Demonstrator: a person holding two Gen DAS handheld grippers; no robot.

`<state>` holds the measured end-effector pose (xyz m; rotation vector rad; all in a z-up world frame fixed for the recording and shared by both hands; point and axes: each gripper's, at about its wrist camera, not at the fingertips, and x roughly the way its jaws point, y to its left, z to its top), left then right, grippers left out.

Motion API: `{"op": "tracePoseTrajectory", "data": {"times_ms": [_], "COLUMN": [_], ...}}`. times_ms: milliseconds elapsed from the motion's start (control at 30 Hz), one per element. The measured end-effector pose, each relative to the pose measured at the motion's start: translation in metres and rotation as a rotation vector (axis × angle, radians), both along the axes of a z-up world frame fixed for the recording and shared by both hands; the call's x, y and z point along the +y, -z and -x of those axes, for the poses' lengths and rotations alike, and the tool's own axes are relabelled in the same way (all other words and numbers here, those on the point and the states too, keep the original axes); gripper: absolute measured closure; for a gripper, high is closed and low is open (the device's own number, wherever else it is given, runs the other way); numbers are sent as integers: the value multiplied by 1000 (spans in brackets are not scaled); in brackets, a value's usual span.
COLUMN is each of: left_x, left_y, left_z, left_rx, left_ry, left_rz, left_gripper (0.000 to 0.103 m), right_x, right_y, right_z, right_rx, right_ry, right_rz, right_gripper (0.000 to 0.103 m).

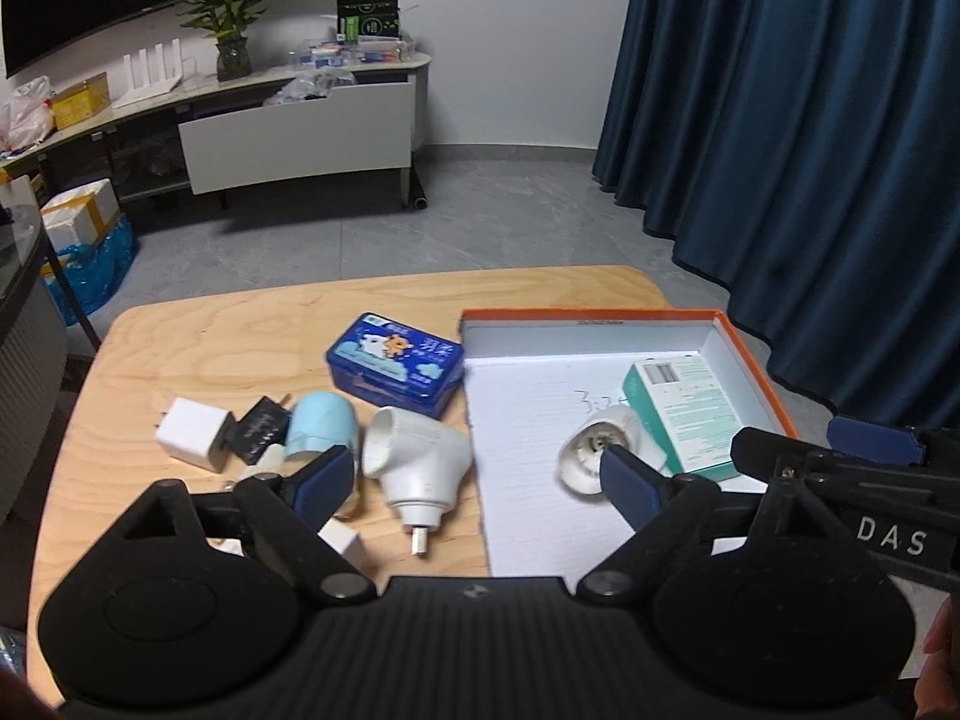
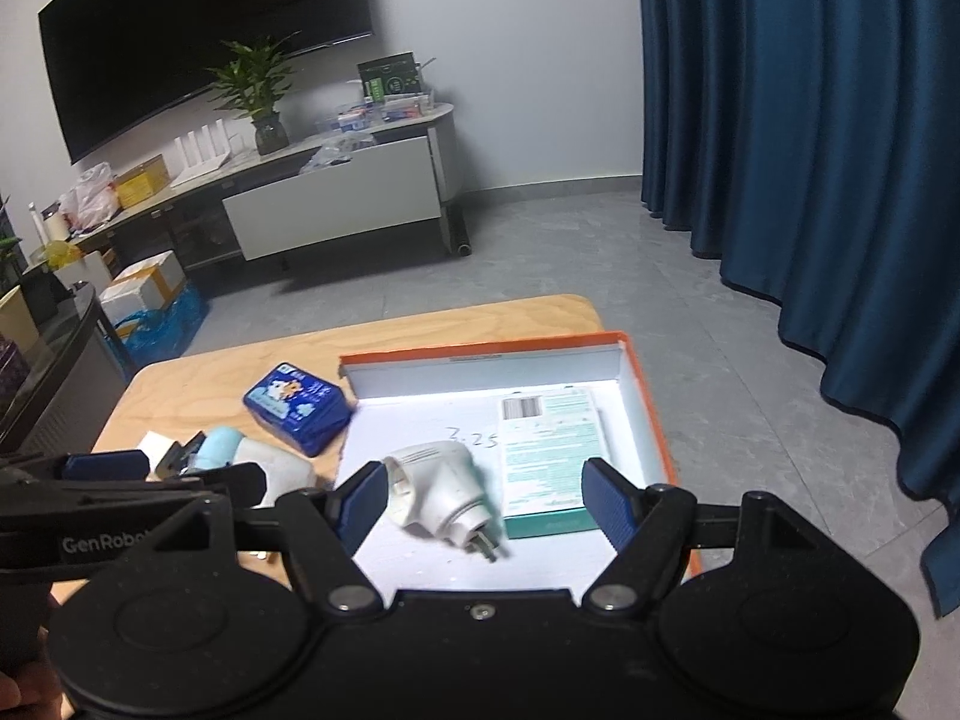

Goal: Organize rigid objects
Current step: 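Move the left tool back and grasp the white Power Adapter box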

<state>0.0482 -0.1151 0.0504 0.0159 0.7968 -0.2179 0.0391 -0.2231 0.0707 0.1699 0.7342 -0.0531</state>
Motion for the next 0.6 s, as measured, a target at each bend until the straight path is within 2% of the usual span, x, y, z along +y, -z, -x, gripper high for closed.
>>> {"op": "tracePoseTrajectory", "data": {"times_ms": [600], "left_x": [41], "left_y": [5], "left_z": [10], "left_rx": [5], "left_ry": [-59], "left_rz": [11], "left_gripper": [12], "right_x": [42], "right_y": [4], "right_z": [-4], "right_rx": [20], "right_ry": [-74], "right_rz": [13], "right_gripper": [17]}}
